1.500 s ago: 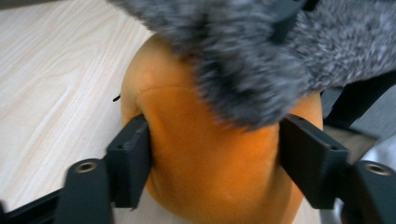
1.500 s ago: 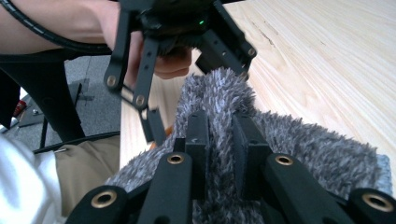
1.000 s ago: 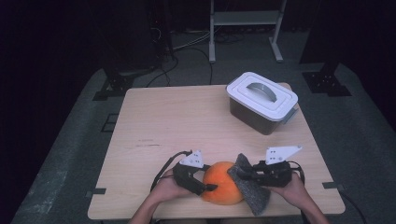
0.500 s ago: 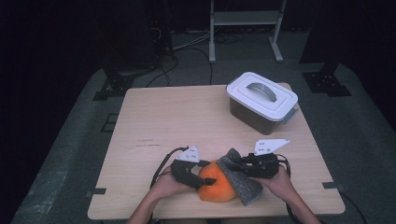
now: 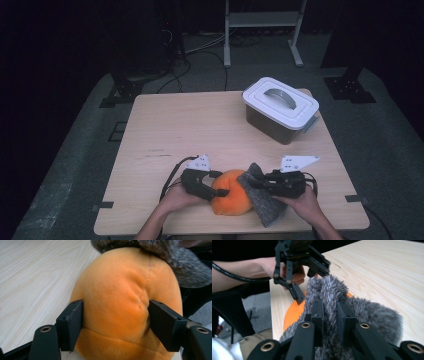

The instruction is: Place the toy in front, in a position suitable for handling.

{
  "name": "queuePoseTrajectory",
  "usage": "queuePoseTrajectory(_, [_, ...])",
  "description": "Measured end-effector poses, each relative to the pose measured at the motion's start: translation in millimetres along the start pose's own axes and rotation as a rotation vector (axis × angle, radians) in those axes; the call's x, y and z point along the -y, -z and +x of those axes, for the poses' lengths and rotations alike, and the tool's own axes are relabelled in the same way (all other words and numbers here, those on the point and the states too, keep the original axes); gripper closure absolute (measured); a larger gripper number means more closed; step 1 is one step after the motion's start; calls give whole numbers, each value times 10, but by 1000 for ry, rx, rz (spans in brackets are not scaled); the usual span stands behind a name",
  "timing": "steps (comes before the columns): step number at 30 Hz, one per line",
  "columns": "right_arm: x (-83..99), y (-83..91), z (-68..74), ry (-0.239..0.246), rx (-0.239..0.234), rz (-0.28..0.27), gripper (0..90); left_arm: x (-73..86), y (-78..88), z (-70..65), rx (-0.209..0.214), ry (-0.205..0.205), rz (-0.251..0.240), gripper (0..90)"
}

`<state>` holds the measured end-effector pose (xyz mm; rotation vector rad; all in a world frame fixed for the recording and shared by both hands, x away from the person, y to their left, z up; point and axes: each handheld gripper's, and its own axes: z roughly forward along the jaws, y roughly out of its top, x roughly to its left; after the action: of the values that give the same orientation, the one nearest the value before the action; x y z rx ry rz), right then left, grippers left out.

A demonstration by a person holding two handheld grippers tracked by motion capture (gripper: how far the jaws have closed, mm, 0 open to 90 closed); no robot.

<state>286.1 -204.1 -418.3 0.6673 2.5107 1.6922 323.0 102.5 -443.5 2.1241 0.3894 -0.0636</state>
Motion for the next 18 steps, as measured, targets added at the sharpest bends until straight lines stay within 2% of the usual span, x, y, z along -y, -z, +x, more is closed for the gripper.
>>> queuePoseTrajectory(2, [-52, -56, 21, 24, 5, 4, 767, 23, 28, 27, 4, 19, -8, 297])
queuePoseTrajectory(4, [-45, -51, -17, 15, 9, 8, 767, 29, 37, 36, 11, 29, -9, 296])
queuePoseTrajectory(8, [125, 40, -160, -52, 23, 27, 767, 14, 15, 17, 11, 21, -11, 294])
queuePoseTrajectory(11, [163, 90, -211, -67, 57, 49, 767, 12, 15, 12, 13, 17, -9, 293])
queuePoseTrajectory(13, [141, 100, -228, -80, 60, 47, 767, -4, 7, -15, 16, 5, -8, 281])
queuePoseTrajectory(15, [75, 44, -223, -85, 34, 34, 766, -36, -8, -82, 27, -50, -5, 275])
queuePoseTrajectory(18, [-23, -66, -210, -60, 24, 32, 766, -52, -15, -122, 30, -77, 1, 269])
